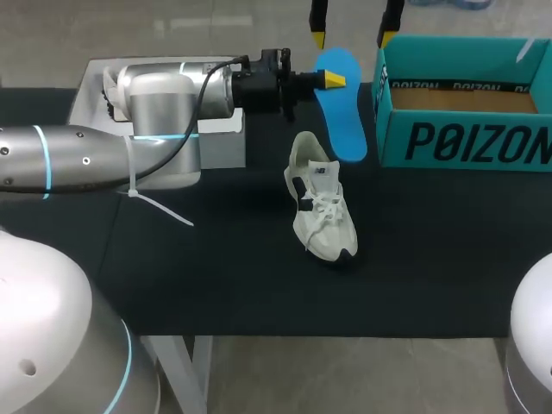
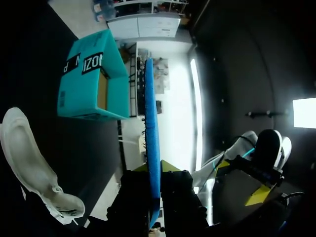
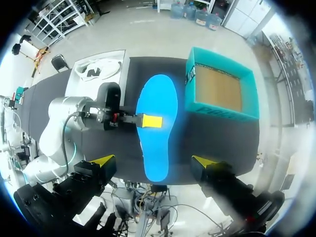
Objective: Take the shoe out of the shoebox, open the shoe tongue, remove and reinsert the insole, then place the shoe into the shoebox
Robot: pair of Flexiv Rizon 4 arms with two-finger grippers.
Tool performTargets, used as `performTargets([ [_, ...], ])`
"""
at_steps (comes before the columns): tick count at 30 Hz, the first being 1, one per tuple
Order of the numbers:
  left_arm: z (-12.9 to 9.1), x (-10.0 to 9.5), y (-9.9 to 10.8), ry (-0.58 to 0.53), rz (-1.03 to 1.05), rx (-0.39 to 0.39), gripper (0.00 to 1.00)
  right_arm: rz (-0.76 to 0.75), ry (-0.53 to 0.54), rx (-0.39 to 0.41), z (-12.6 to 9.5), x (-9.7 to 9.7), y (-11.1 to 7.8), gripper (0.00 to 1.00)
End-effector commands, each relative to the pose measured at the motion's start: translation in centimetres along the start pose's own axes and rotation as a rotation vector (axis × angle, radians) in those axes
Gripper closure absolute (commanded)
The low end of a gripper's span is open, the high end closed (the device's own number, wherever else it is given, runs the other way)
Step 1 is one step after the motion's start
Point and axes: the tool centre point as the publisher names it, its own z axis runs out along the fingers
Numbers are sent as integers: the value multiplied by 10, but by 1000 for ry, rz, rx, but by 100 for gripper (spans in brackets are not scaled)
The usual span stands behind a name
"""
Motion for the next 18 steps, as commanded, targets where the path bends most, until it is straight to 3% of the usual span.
performTargets([
  [1,-1,-1,-1,1,-1,0,100,0,3,-7,0,-1,-2,0],
  [14,-2,-1,-1,6,-9,4,100,-9,16,-14,0,0,-3,0],
  [18,-4,-1,-3,16,-11,-2,100,-1,97,-56,-1,-1,-5,0],
])
